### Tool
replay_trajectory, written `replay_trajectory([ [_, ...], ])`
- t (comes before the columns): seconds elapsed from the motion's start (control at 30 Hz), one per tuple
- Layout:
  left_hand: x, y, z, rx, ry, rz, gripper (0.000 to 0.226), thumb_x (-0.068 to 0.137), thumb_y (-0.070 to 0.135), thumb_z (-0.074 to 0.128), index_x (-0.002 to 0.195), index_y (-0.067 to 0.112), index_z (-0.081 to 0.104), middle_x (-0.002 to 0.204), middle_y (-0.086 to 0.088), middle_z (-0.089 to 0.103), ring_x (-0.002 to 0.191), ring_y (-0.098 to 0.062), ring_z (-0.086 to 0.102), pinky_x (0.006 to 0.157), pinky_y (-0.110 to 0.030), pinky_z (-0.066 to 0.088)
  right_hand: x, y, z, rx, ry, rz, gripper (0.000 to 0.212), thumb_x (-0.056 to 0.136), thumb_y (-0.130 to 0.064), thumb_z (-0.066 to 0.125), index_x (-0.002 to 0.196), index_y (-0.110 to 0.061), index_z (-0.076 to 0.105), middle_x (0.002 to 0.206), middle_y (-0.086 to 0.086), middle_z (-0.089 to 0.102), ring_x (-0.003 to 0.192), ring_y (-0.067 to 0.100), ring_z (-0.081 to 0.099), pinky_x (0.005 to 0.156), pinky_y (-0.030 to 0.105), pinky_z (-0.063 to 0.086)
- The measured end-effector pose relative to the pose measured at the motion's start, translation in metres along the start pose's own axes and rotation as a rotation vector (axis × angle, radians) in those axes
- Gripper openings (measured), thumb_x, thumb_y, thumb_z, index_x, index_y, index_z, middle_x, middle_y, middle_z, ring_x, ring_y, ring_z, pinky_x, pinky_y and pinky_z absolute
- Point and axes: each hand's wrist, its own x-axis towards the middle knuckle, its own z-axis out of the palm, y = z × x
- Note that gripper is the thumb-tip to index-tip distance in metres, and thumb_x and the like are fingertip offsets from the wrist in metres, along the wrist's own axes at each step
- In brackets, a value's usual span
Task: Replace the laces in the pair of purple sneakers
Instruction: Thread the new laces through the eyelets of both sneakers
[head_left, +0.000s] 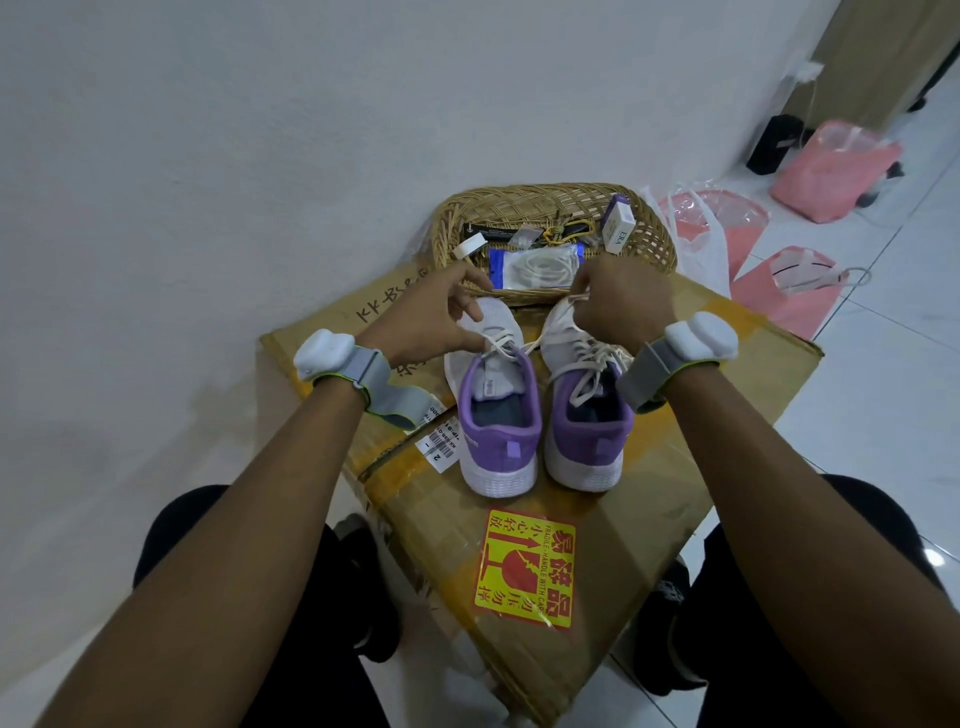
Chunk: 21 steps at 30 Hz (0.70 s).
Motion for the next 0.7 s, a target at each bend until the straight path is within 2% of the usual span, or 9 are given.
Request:
replay_trajectory([
  [0.03, 0.000, -0.001, 0.000, 0.008, -0.051, -0.007, 0.065, 0.066, 0.024, 0.092, 0.120, 0.032, 0.057, 0.096, 0.003, 0.069, 0.084, -0.017, 0.063, 0.082, -0.039, 0.054, 0.002, 0.001, 0.001, 0.041, -0.023, -0.030, 0.031, 0.075, -0.021, 0.067, 0.105, -0.028, 0.071, 0.099, 0.006, 0.071, 0.089, 0.030, 0.066, 0.068, 0.032, 0.051],
  [0.1, -0.001, 0.001, 0.000, 0.017, -0.126, -0.022, 0.070, 0.067, 0.028, 0.092, 0.126, 0.032, 0.055, 0.100, -0.001, 0.062, 0.075, -0.014, 0.058, 0.076, -0.037, 0.053, 0.000, -0.005, -0.002, 0.141, -0.234, -0.195, 0.039, 0.071, -0.030, 0.074, 0.109, -0.036, 0.067, 0.106, -0.002, 0.069, 0.092, 0.023, 0.064, 0.072, 0.033, 0.053],
  [0.17, -0.002, 0.002, 0.000, 0.039, -0.164, -0.038, 0.074, 0.068, 0.029, 0.092, 0.130, 0.034, 0.051, 0.102, -0.002, 0.057, 0.073, -0.014, 0.055, 0.072, -0.035, 0.049, -0.005, -0.015, 0.000, 0.155, -0.391, -0.296, 0.034, 0.069, -0.036, 0.079, 0.102, -0.039, 0.071, 0.098, -0.010, 0.070, 0.086, 0.016, 0.063, 0.068, 0.030, 0.050],
  [0.27, -0.003, 0.001, 0.000, 0.041, -0.190, -0.060, 0.078, 0.069, 0.024, 0.091, 0.132, 0.036, 0.047, 0.104, -0.004, 0.055, 0.074, -0.014, 0.055, 0.065, -0.029, 0.046, -0.006, -0.019, 0.005, 0.064, -0.314, -0.288, 0.015, 0.073, -0.037, 0.078, 0.088, -0.035, 0.076, 0.090, -0.008, 0.071, 0.084, 0.018, 0.064, 0.063, 0.026, 0.044],
  [0.37, -0.002, -0.001, 0.000, 0.008, -0.216, -0.090, 0.077, 0.072, 0.013, 0.085, 0.134, 0.036, 0.045, 0.102, -0.004, 0.055, 0.072, -0.012, 0.055, 0.060, -0.025, 0.045, -0.002, -0.001, -0.004, -0.029, -0.270, -0.158, 0.014, 0.073, -0.032, 0.076, 0.087, -0.029, 0.077, 0.088, -0.002, 0.072, 0.081, 0.022, 0.065, 0.064, 0.029, 0.049],
  [0.47, 0.000, -0.003, 0.000, 0.006, -0.237, -0.108, 0.076, 0.074, 0.008, 0.082, 0.135, 0.035, 0.045, 0.102, -0.002, 0.056, 0.070, -0.010, 0.054, 0.057, -0.022, 0.044, 0.004, 0.016, -0.010, 0.001, -0.317, -0.086, 0.016, 0.072, -0.030, 0.077, 0.087, -0.024, 0.078, 0.088, 0.002, 0.073, 0.083, 0.024, 0.065, 0.071, 0.033, 0.056],
  [0.53, 0.000, 0.000, 0.001, -0.002, -0.257, -0.101, 0.075, 0.075, 0.007, 0.081, 0.135, 0.034, 0.046, 0.106, -0.004, 0.058, 0.072, -0.012, 0.056, 0.060, -0.023, 0.047, 0.006, 0.019, -0.010, 0.053, -0.383, -0.108, 0.016, 0.074, -0.031, 0.077, 0.086, -0.021, 0.079, 0.091, 0.003, 0.073, 0.086, 0.024, 0.065, 0.078, 0.038, 0.057],
  [0.6, 0.001, 0.004, 0.004, -0.088, -0.227, -0.085, 0.064, 0.079, 0.008, 0.080, 0.132, 0.029, 0.051, 0.108, -0.005, 0.063, 0.073, -0.013, 0.058, 0.065, -0.022, 0.050, 0.006, 0.022, -0.014, 0.131, -0.435, -0.135, 0.023, 0.079, -0.039, 0.075, 0.090, -0.019, 0.078, 0.096, 0.002, 0.072, 0.090, 0.023, 0.063, 0.084, 0.041, 0.055],
  [0.7, 0.009, 0.012, 0.016, -0.213, -0.057, -0.087, 0.033, 0.090, 0.019, 0.071, 0.120, 0.021, 0.059, 0.100, -0.005, 0.075, 0.086, -0.017, 0.069, 0.084, -0.034, 0.055, 0.008, 0.026, -0.014, 0.331, -0.360, -0.104, 0.035, 0.089, -0.046, 0.065, 0.101, -0.014, 0.073, 0.101, 0.004, 0.067, 0.095, 0.022, 0.060, 0.082, 0.032, 0.046],
])
